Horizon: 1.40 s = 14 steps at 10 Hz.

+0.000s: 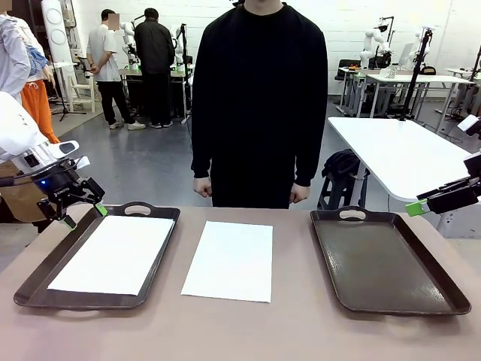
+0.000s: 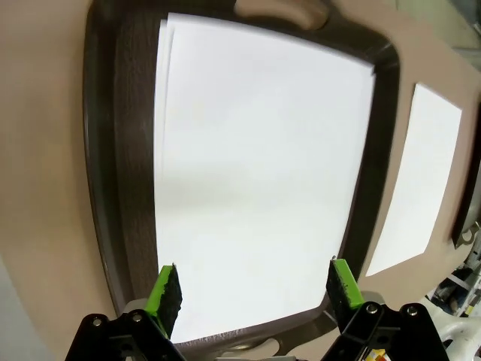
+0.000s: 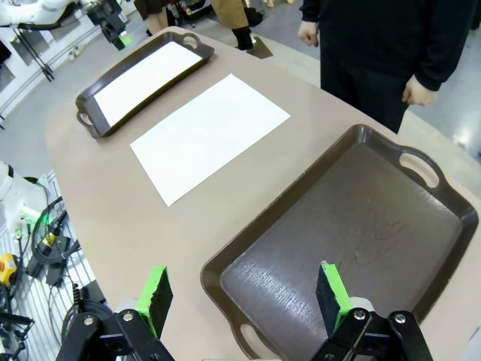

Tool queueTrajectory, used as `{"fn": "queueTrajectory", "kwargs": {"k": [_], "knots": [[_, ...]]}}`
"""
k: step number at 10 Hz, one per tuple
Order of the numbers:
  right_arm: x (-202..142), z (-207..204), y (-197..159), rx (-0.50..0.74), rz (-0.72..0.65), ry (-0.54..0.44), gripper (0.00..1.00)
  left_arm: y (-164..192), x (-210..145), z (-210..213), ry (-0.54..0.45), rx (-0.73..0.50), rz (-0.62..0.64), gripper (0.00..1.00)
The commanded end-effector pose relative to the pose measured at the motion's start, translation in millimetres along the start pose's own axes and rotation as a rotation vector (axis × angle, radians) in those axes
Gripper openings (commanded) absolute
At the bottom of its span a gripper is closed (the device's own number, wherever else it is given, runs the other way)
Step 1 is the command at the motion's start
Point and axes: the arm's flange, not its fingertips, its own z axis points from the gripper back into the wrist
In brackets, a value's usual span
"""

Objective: Sort the A4 documents.
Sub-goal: Receive the A4 Paper.

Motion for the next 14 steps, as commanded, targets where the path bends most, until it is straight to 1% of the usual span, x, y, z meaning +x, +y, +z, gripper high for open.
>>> {"fn": "queueTrajectory", "kwargs": {"k": [1, 2, 4, 5, 6, 7, 8, 9, 10, 11, 13, 14], "knots": [[1, -2, -3, 0.018, 0.011, -0.020, 1.00, -49, -9, 49, -0.236, 0.044, -0.156, 1.00], [1, -2, -3, 0.018, 0.011, -0.020, 1.00, -64, -14, 73, -0.320, 0.018, -0.235, 1.00], [1, -2, -3, 0.018, 0.011, -0.020, 1.00, -83, -34, 100, -0.289, -0.142, -0.543, 1.00], [1, -2, -3, 0.018, 0.011, -0.020, 1.00, -89, -42, 105, -0.252, -0.264, -0.735, 1.00], [1, -2, -3, 0.018, 0.011, -0.020, 1.00, -98, -50, 106, -0.256, -0.296, -0.807, 1.00], [1, -2, -3, 0.018, 0.011, -0.020, 1.00, -108, -61, 105, -0.235, -0.297, -0.871, 1.00], [1, -2, -3, 0.018, 0.011, -0.020, 1.00, -108, -71, 103, -0.228, -0.288, -0.884, 1.00], [1, -2, -3, 0.018, 0.011, -0.020, 1.00, -102, -92, 111, -0.246, -0.254, -0.882, 1.00], [1, -2, -3, 0.018, 0.011, -0.020, 1.00, -93, -105, 120, -0.244, -0.250, -0.917, 1.00], [1, -2, -3, 0.018, 0.011, -0.020, 1.00, -86, -115, 123, -0.277, -0.228, -0.896, 1.00], [1, -2, -3, 0.018, 0.011, -0.020, 1.00, -83, -134, 129, -0.332, -0.181, -0.879, 1.00], [1, -2, -3, 0.018, 0.011, -0.020, 1.00, -80, -140, 132, -0.341, -0.155, -0.850, 1.00]]}}
